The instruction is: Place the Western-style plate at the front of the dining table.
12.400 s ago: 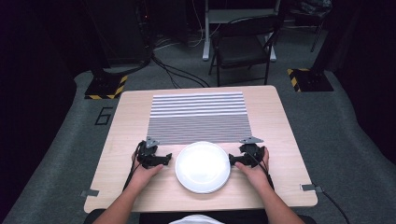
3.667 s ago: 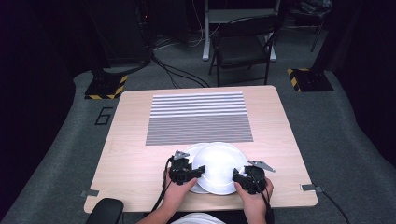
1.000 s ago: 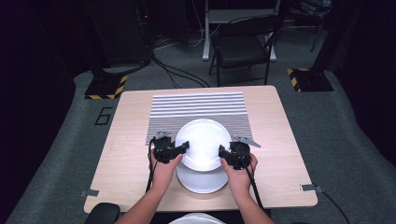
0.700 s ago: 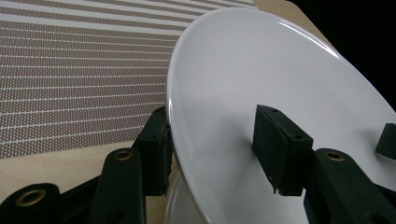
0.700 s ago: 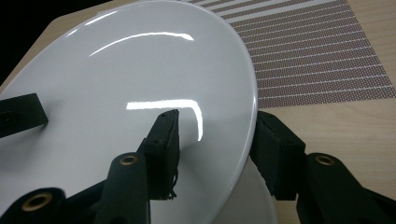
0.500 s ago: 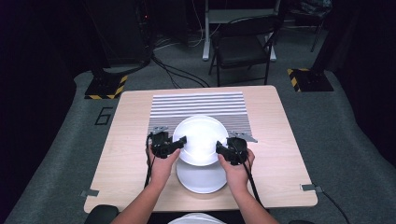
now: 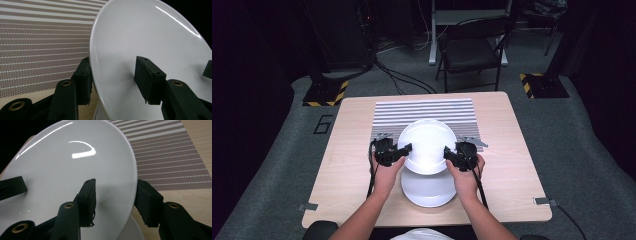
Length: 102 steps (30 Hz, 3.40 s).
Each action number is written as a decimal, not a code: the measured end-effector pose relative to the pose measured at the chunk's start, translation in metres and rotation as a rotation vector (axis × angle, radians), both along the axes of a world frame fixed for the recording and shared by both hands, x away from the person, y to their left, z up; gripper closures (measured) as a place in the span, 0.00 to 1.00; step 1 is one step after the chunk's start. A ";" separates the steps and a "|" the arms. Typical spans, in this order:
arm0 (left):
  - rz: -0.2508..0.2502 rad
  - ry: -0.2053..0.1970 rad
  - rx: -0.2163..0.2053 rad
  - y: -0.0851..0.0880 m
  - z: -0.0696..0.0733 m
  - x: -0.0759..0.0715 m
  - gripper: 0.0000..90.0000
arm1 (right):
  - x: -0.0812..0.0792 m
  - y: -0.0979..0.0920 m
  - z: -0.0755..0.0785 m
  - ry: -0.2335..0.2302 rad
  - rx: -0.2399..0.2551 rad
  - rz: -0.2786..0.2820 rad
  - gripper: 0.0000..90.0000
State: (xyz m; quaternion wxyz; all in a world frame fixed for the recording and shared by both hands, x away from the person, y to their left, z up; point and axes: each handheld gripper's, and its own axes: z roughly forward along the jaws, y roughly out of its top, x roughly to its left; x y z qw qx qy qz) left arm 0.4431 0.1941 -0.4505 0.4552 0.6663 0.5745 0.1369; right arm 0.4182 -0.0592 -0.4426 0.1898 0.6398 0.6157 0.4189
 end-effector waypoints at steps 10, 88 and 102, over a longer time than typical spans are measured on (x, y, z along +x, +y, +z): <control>0.011 0.026 0.009 -0.001 -0.002 0.011 0.58 | 0.009 0.002 0.003 -0.011 -0.009 -0.010 0.58; 0.049 -0.026 -0.020 0.010 0.041 0.079 0.56 | 0.076 0.015 0.044 -0.020 -0.040 0.008 0.59; 0.062 -0.022 0.013 0.009 0.042 0.100 0.56 | 0.100 0.020 0.038 -0.003 -0.063 0.012 0.59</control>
